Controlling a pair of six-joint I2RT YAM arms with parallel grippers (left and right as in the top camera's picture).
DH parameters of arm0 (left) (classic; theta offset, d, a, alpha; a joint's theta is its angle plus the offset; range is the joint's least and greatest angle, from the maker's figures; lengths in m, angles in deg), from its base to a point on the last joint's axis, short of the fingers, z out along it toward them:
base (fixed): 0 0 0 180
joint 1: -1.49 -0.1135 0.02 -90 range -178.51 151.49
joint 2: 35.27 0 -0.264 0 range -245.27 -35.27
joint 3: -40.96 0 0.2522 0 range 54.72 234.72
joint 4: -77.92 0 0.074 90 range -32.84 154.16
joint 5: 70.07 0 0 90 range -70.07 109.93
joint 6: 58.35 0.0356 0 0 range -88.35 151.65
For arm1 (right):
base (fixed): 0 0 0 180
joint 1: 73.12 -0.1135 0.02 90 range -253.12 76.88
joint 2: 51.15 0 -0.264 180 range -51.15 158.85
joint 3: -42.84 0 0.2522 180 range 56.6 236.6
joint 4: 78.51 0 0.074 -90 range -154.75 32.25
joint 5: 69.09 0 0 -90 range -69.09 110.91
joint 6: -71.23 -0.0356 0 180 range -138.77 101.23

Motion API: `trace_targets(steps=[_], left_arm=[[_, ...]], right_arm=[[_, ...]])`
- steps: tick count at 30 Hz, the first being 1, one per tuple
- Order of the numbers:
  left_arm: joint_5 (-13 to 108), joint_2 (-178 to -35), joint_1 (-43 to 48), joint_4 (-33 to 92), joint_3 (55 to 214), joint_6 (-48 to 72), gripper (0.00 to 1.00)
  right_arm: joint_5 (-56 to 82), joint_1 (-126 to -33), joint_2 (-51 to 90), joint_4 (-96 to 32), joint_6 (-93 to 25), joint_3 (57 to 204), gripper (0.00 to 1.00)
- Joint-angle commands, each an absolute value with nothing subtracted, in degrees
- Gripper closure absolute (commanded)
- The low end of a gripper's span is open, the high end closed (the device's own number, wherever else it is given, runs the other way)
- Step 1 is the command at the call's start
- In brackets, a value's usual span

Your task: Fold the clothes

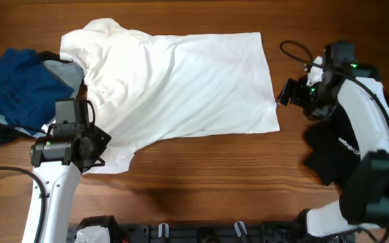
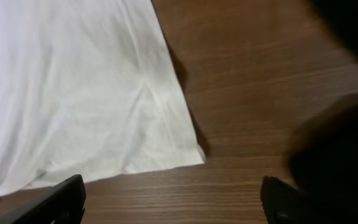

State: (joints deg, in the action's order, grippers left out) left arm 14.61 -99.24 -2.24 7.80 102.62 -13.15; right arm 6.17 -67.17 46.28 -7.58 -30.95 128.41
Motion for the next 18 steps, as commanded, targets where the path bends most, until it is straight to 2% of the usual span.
trace_targets(steps=[1, 3, 5, 7, 8, 9, 11, 18], left_arm=[[13.23, -101.21, -2.37, 7.56, 102.59, -11.99, 0.96], [13.23, -102.76, -2.37, 7.58, 102.59, -11.99, 0.96], [13.23, -103.87, -2.37, 7.52, 102.59, -11.97, 0.96], [13.23, -104.79, -2.37, 7.56, 102.59, -11.99, 0.96], [13.23, -105.12, -2.37, 7.65, 102.59, -11.99, 0.96], [13.23, -105.25, -2.37, 7.71, 102.59, -11.97, 0.96], [13.23, -105.32, -2.37, 7.91, 102.59, -11.99, 0.96], [13.23, -105.32, -2.37, 7.95, 102.59, -12.01, 0.96]], right_arm=[[-0.43, -67.95, 50.00, -7.80, -31.41, 124.50, 0.10], [5.40, -68.00, 50.76, -9.14, -36.13, 122.14, 0.10], [11.04, -67.56, 50.76, -12.00, -38.47, 120.15, 0.18], [13.29, -66.90, 50.76, -14.64, -38.43, 118.95, 0.31], [14.43, -66.31, 50.76, -16.20, -38.40, 118.45, 0.43], [16.07, -65.59, 50.78, -18.01, -38.45, 117.90, 0.65], [19.15, -63.84, 50.78, -22.45, -38.23, 116.59, 0.95], [24.70, -55.63, 53.41, -26.18, -34.69, 114.23, 0.96]])
